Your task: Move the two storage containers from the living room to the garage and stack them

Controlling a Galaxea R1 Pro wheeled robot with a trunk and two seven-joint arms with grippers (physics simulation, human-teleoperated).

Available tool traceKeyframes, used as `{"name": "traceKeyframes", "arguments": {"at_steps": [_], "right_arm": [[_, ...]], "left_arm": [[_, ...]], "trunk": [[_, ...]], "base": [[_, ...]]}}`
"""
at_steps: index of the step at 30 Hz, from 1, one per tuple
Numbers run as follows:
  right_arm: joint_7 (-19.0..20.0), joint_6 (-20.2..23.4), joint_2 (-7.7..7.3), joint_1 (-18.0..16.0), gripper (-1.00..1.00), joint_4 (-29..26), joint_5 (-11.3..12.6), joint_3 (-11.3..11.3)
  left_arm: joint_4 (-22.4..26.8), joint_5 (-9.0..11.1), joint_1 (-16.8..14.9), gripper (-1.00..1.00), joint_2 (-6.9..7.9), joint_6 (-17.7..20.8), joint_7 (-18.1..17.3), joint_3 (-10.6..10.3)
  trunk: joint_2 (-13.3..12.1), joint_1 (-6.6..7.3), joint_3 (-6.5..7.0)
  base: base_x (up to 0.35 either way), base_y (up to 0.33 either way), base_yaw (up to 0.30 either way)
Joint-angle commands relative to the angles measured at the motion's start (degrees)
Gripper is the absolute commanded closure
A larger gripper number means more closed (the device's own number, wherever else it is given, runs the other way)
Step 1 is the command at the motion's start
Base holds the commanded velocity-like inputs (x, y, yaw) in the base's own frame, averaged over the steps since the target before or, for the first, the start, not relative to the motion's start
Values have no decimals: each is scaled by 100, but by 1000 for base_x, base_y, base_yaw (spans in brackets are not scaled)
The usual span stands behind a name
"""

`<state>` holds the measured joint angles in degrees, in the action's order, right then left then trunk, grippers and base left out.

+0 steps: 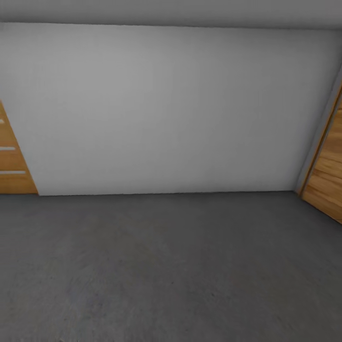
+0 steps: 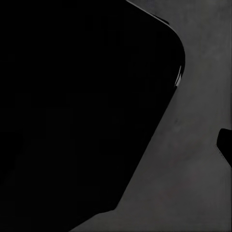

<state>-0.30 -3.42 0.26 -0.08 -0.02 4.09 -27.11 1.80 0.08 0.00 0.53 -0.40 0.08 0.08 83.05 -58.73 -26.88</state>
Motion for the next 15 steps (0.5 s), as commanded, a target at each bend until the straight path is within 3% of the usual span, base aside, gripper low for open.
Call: {"name": "traceKeyframes", "arguments": {"at_steps": [1,15], "right_arm": [[-4,-18,0,-1,-100,2,53,-40],[-15,-10,0,-1,-100,2,196,-40]], "left_arm": [[5,1,0,-100,0,-4,1,0],[5,1,0,-100,0,-4,1,0]], "trunk": [[2,0,-4],[2,0,-4]], "base": [[0,0,283],[0,0,287]]}}
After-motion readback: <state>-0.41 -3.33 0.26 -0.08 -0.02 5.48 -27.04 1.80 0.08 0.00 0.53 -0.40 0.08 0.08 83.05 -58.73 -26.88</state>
